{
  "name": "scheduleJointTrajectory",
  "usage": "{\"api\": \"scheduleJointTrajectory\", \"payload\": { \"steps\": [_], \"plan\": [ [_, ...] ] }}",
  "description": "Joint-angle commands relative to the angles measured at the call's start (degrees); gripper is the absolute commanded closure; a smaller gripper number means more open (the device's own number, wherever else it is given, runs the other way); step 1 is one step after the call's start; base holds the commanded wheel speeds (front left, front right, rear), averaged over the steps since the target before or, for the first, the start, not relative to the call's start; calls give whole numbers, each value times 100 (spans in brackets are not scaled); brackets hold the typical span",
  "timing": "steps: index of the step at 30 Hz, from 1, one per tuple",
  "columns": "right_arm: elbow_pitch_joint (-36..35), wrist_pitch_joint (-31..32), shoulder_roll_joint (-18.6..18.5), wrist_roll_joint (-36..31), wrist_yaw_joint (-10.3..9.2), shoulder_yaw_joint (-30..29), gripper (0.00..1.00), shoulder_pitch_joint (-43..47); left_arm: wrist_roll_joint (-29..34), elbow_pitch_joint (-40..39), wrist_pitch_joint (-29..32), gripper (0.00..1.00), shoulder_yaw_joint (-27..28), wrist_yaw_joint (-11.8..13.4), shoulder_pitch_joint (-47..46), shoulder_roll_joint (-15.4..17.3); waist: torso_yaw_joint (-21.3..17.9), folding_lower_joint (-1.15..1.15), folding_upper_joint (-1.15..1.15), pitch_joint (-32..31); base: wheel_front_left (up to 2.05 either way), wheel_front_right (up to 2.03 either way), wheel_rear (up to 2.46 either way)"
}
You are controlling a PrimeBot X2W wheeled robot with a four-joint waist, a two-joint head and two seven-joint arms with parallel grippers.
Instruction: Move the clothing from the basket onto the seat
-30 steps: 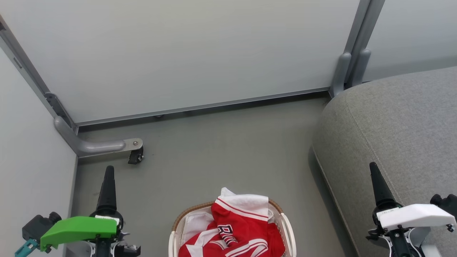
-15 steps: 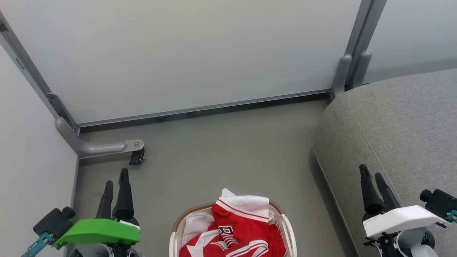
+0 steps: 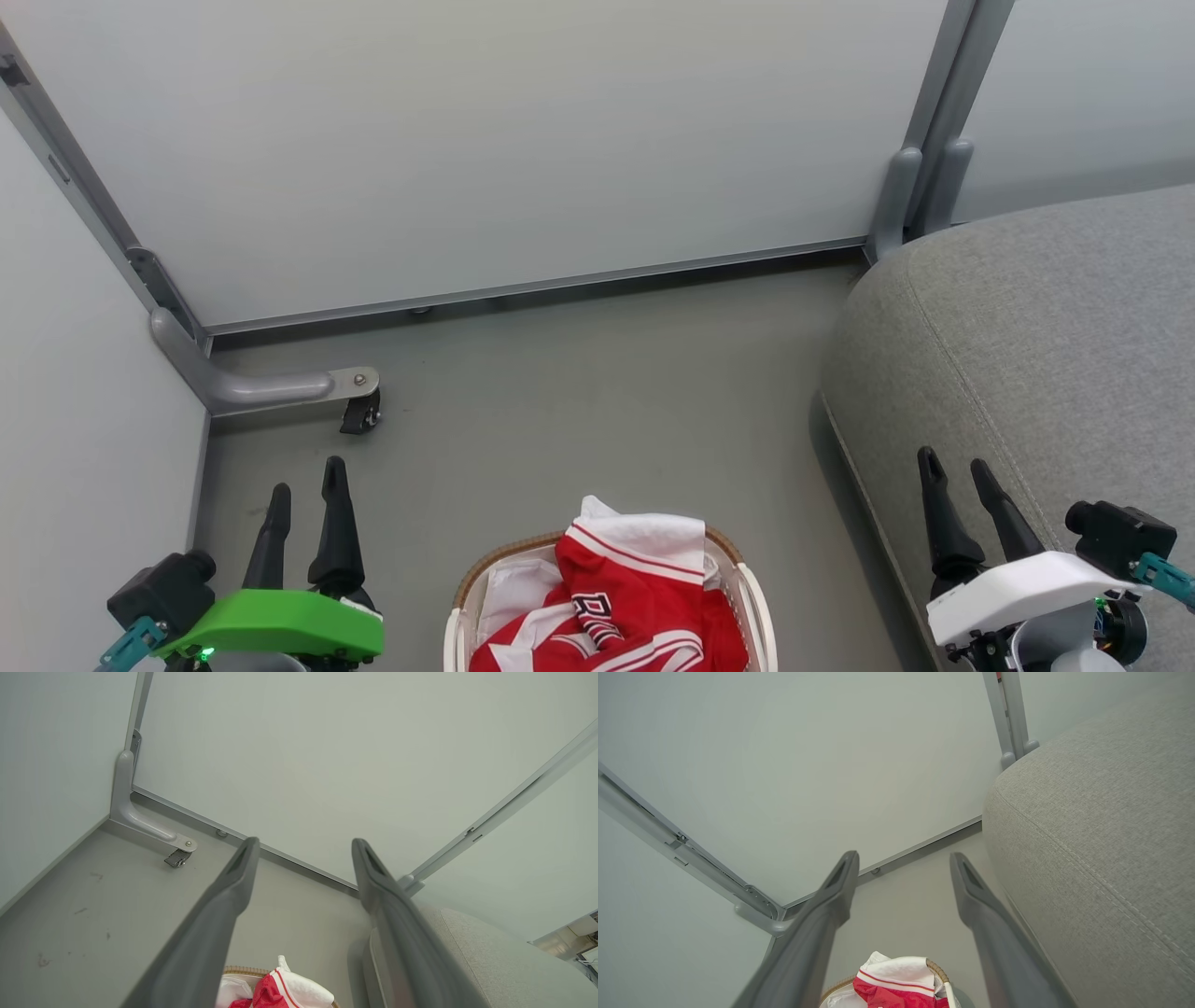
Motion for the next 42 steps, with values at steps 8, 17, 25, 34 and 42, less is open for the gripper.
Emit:
{"api": "scheduleJointTrajectory", "payload": {
  "steps": [8,17,25,34,42],
  "plan": [
    [-33,-169,-45,-674,2,61,0,44,559,42,-156,0,-57,90,79,43,7,0,0,-19,0,0,0],
    [20,-298,-52,-1221,3,106,0,67,1054,240,-286,0,-149,117,115,48,20,0,0,-34,0,0,0],
    [60,-399,-56,-1644,2,134,0,83,1463,331,-388,0,-198,153,159,52,36,0,0,-49,0,0,0],
    [115,-513,-61,-2076,3,161,0,96,1781,419,-501,0,-252,187,186,54,54,0,0,-53,0,0,0],
    [148,-602,-64,-2434,3,187,0,117,2064,540,-591,0,-271,204,220,57,67,0,0,-75,0,0,0]
  ]
}}
